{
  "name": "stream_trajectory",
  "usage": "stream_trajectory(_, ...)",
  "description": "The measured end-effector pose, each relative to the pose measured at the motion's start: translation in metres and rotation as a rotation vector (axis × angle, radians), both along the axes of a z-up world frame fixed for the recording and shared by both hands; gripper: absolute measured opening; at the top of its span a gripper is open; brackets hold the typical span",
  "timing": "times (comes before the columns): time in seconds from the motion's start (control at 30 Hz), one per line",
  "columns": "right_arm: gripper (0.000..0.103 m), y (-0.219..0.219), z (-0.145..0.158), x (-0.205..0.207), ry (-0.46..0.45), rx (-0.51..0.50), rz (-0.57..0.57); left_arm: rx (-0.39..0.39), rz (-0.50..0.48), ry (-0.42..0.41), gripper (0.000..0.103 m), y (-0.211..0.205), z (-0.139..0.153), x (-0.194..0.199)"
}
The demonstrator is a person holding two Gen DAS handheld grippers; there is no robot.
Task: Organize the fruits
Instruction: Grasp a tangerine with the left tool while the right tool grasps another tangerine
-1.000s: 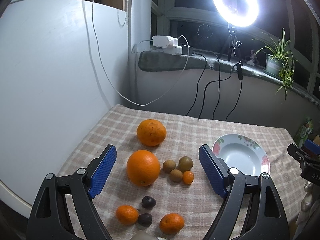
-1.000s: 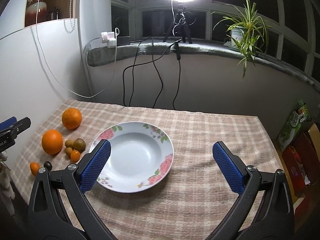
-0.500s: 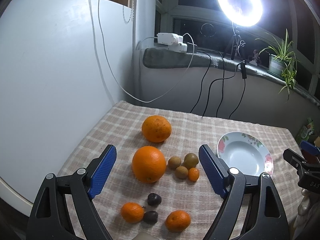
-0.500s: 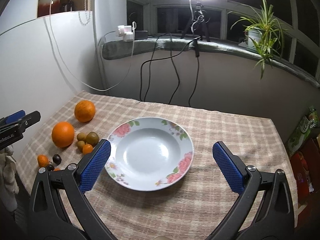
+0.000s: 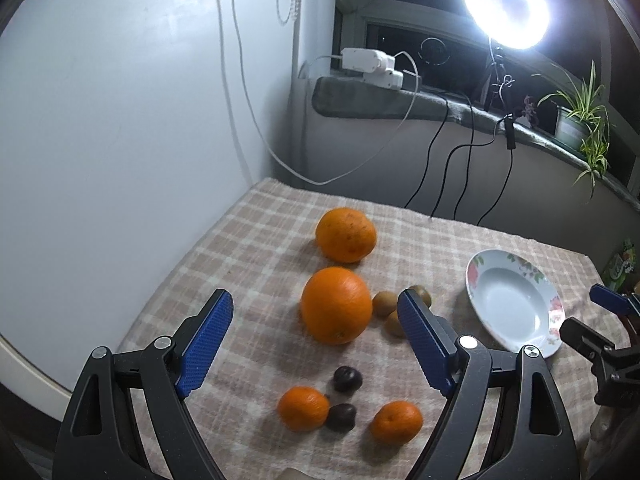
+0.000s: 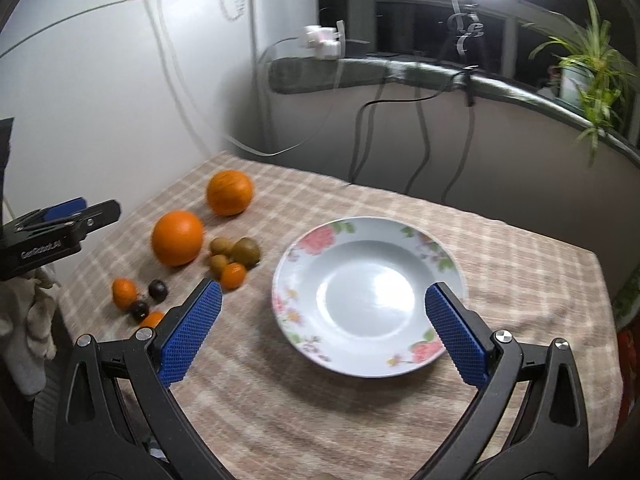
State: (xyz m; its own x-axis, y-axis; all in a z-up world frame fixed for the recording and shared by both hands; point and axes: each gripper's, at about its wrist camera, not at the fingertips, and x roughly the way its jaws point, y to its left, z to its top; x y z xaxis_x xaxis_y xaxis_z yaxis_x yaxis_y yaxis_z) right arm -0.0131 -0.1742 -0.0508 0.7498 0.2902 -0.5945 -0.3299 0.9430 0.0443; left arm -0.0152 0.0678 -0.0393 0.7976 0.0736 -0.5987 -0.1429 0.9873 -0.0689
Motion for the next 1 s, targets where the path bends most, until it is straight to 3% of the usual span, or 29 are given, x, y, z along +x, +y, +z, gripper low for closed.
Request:
stream_trajectory(0.23, 0.099, 0.027, -0.013, 0.002, 0.057, 0.017, 0.126, -0.031, 0.002, 0.054, 0.082, 0.013, -0.014, -0.003)
stream_trajectory(0.77, 0.083, 0.082, -0.047, -0.005, 0.188, -0.001, 0.372, -0.153, -0.044, 0.212, 0.053, 0.019, -0.056, -0.02)
stream_trajectory(1.0, 0.075, 0.098, -0.058, -0.006, 0.223, -0.004, 0.439, -0.186, -0.041, 0.226, 0.049, 0.025, -0.063, -0.016)
